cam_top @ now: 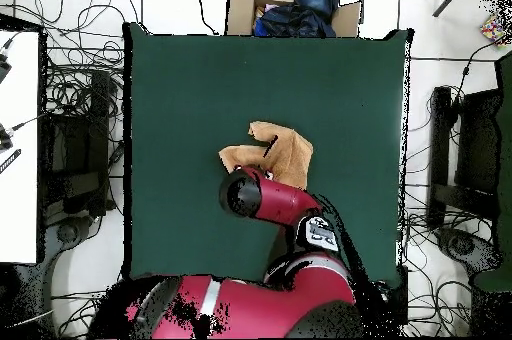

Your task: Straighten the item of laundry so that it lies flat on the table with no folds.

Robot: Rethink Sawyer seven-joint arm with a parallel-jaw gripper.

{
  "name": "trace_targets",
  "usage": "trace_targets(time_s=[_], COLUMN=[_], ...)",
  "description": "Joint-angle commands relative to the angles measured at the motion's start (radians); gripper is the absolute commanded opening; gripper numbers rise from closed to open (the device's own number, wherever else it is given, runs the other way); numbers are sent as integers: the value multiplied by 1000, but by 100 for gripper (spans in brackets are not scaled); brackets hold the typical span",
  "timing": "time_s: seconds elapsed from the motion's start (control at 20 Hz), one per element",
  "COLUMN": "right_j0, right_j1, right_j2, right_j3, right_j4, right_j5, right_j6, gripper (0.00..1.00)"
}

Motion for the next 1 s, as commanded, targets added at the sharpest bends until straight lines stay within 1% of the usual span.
trace_targets(time_s=[0.05,0.2,0.4,0.6,0.7,0.8,0.9,0.95,1.0], right_j0=[-68,-66,-74,-61,-49,-50,-33,-16,12], right_j1=[173,141,108,76,60,50,27,11,-11], right_j2=[215,235,272,278,274,288,285,276,253], right_j3=[-36,14,94,158,182,217,255,273,286], right_j4=[-12,15,66,124,146,169,195,201,194], right_j5=[255,260,312,366,368,357,334,303,239], right_j6=[27,82,149,214,234,241,268,286,303], gripper=[100,100,100,100,100,100,100,100,100])
